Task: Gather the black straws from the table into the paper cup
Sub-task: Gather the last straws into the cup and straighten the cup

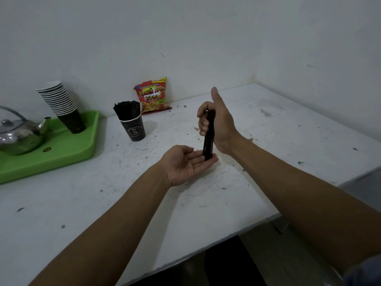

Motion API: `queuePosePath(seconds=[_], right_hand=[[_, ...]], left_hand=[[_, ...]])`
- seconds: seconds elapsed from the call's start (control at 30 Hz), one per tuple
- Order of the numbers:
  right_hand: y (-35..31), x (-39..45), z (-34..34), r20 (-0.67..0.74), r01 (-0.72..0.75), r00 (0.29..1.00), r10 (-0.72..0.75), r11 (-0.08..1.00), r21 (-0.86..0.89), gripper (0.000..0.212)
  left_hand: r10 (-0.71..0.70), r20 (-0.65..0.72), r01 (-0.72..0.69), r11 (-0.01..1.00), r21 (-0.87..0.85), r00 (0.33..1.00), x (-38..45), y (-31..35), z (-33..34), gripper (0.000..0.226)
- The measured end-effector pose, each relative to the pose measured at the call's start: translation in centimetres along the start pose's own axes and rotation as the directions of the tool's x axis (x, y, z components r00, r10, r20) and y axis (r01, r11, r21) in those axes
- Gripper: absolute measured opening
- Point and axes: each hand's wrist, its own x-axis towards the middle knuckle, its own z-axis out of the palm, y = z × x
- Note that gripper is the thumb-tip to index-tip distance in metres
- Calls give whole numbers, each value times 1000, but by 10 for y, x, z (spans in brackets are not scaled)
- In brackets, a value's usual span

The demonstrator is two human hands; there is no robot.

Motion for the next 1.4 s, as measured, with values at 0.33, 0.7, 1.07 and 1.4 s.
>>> queuePosePath(seconds=[0.33,0.7,1.07,1.4], right_hand=[[13,9,10,-29,30,999,-34,990,-138,50],[24,61,78,-33,116,992,-122,982,-147,53],[37,148,164,-125,217,963,-240,961,-172,50],[54,179,184,-137,217,960,-242,961,-173,51]], left_hand=[[-1,-23,1,1000,10,1000,2,6,-12,48],[382,-392,-214,888,408,837,-18,83,-76,33],[834,-212,-235,371,898,509,5,160,-148,102],[836,42,-433,240,869,547,34,171,-160,63]])
